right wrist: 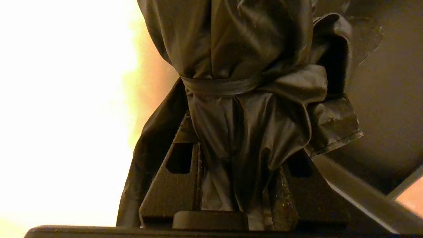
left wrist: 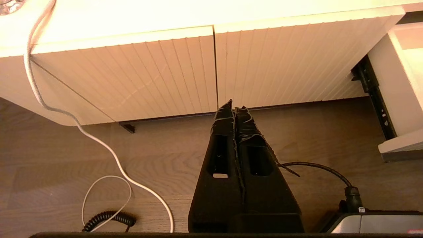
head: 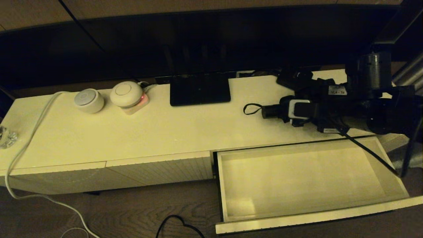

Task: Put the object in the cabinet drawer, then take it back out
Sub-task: Put the umbrella in the drawer

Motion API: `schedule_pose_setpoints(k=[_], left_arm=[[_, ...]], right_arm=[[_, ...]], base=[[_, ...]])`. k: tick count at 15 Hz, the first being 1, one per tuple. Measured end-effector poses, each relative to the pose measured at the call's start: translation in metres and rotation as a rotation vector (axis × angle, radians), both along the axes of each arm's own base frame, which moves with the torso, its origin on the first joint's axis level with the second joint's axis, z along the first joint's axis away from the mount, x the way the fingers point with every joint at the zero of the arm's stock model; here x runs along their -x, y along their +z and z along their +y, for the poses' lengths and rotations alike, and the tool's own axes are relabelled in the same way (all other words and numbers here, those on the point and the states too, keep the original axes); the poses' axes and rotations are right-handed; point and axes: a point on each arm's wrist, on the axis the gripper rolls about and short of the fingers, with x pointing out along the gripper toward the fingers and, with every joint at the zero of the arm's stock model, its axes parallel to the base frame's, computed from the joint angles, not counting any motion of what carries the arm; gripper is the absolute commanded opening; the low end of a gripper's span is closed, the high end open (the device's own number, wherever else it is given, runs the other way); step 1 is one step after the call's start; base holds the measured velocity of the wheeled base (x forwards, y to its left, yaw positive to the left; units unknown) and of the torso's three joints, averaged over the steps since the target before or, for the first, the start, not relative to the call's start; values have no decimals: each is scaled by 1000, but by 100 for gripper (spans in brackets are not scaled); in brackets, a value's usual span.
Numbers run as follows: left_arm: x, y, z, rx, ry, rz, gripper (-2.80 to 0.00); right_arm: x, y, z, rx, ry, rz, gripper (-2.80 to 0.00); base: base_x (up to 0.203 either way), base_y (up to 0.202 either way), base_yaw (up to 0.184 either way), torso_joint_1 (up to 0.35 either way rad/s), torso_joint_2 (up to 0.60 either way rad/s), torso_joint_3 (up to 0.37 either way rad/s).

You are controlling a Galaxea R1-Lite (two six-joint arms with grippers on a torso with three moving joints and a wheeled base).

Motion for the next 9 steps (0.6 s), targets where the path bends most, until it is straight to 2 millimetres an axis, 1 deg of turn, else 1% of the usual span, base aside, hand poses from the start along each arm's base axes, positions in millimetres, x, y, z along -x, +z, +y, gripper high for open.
schedule_pose_setpoints(k=[2, 5, 7, 9], left_arm=[[0, 0, 0, 0, 0, 0, -280], [0, 0, 0, 0, 0, 0, -280], [0, 0, 0, 0, 0, 1, -280], [0, 0, 0, 0, 0, 0, -280]], right_arm=[[29, 2, -6, -1, 7, 47, -280], [73, -10, -11, -27, 19, 146, -280], [96, -22, -16, -69, 1, 214, -280], [110, -36, -20, -104, -18, 273, -280]], base=[[0, 0, 0, 0, 0, 0], [0, 0, 0, 0, 0, 0], [0, 0, 0, 0, 0, 0], [0, 0, 0, 0, 0, 0]])
